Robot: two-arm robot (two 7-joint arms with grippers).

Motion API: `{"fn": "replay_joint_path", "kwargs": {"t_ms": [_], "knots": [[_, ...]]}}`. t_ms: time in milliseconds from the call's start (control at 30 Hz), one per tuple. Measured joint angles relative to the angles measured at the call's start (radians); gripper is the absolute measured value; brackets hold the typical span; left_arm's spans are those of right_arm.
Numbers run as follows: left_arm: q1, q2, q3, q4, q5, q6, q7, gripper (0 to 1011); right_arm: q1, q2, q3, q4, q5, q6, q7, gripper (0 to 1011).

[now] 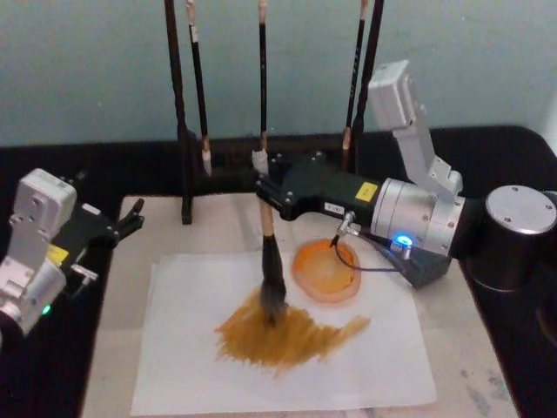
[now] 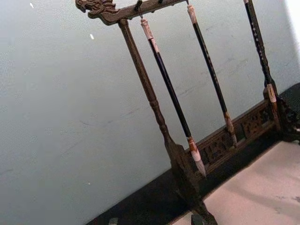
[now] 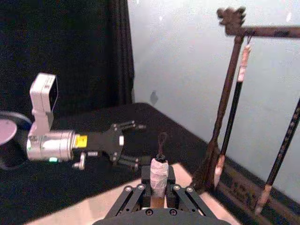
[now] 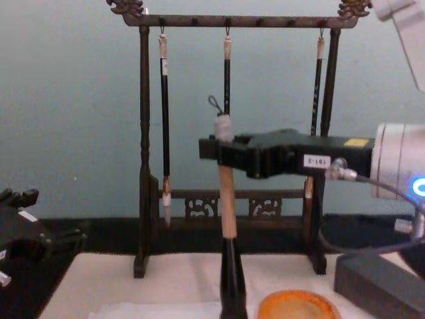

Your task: Pick up the brush from the inkstone, write on the paper, then place the brush back to its original position.

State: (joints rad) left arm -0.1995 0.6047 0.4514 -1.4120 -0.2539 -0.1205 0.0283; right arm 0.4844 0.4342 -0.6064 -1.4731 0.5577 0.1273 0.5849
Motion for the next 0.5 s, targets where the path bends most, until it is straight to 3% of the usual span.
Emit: {"fn": "replay_joint_path", "kwargs": {"t_ms": [233,500], "knots": [[0.0,0.0,0.0,0.0,0.0,0.0,0.0,1010,0.002,-0.003,0.043,-0.04,0.008,-0.027,-0.034,176],[0.0,0.0,0.0,0.0,0.0,0.0,0.0,1010,-0.001,0.049,0.102,-0.129,0.023,0.003,-0.073,176]]}}
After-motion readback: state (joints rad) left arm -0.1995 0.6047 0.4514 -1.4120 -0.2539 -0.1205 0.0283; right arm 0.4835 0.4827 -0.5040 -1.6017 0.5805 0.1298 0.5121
